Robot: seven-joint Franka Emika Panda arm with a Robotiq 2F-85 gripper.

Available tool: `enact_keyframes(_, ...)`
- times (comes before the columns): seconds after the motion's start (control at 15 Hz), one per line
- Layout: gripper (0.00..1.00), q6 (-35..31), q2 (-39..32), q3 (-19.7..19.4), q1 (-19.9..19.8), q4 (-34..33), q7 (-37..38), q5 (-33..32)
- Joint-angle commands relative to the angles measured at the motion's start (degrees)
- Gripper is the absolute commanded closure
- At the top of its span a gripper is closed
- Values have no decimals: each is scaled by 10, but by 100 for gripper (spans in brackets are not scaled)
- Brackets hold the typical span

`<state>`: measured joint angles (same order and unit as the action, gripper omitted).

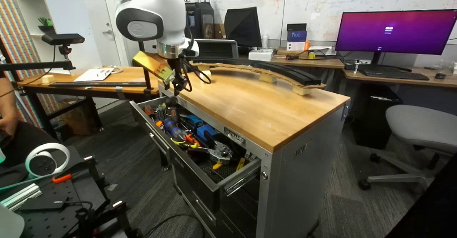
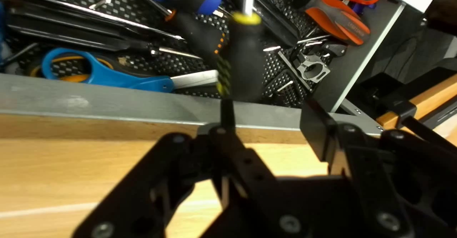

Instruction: Put the screwdriver in the open drawer then close the drawer

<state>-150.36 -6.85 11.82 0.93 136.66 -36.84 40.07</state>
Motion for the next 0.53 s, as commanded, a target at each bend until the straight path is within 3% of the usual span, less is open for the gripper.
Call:
enact_keyframes(0.0,16,-37,6,8,17,15,-47,59)
enact_keyframes(0.13,2,-19,16,-1,21,31,-30,35)
enact_keyframes(0.33,0,50,46,-35,21,82,104,-108)
enact_keyframes(0.47,0,93,65,-54,10,109,172,-168)
